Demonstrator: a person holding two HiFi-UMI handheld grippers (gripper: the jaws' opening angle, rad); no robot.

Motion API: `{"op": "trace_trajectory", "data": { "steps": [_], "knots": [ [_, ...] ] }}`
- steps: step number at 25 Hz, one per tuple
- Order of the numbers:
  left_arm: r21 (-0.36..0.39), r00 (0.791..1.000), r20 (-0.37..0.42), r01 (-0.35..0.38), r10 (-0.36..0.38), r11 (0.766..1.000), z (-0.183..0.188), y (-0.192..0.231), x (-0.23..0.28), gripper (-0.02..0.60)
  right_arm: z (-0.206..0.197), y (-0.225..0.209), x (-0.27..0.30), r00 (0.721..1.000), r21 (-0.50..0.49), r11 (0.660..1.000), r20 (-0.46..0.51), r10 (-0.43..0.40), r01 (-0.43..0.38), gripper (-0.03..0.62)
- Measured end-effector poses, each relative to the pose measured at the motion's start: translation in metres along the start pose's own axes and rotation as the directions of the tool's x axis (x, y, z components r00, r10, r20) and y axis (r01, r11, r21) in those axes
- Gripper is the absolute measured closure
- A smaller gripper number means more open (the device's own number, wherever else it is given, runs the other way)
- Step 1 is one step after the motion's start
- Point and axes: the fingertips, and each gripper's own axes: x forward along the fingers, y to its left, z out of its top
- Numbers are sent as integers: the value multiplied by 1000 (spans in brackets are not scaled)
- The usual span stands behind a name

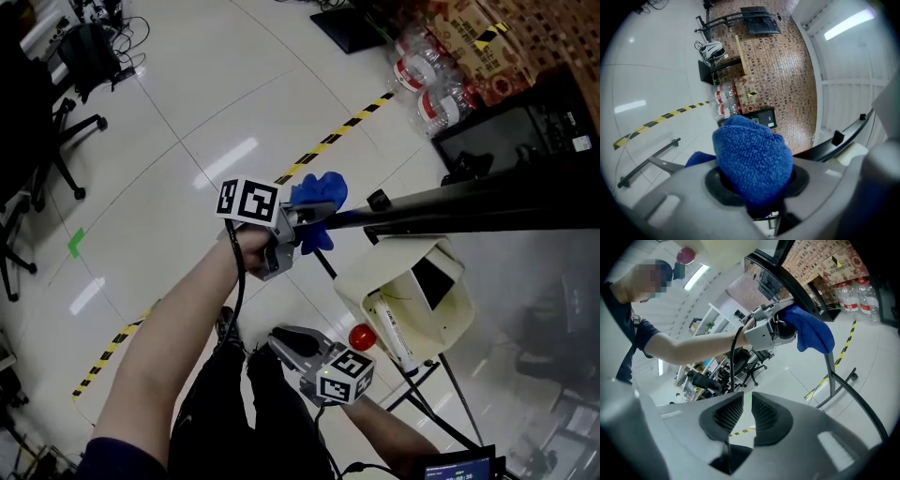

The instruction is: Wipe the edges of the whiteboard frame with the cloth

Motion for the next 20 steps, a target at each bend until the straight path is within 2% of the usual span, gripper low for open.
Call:
{"op": "trace_trajectory", "data": {
  "steps": [3, 7, 10, 14, 20],
  "knots": [
    [18, 1000, 28, 4, -4, 1000, 2, -24, -6, 443, -4, 17, -19, 1000, -30, 1000, -29, 3, -4, 537],
    [38, 1000, 6, 21, -22, 999, 6, -49, -8, 443, 0, 26, -41, 998, -24, 999, -47, -37, 36, 537],
    [-3, 999, 7, 36, -36, 999, 7, -55, -10, 443, 9, 32, -47, 997, -12, 997, -32, -72, 72, 537],
    [-95, 996, 50, 78, -73, 992, 15, -63, -8, 443, 28, 46, -47, 995, -3, 995, 0, -100, 100, 537],
    [-137, 989, 48, 143, -138, 980, 21, -83, -7, 445, 41, 61, -53, 992, -7, 992, 11, -128, 128, 537]
  ]
}}
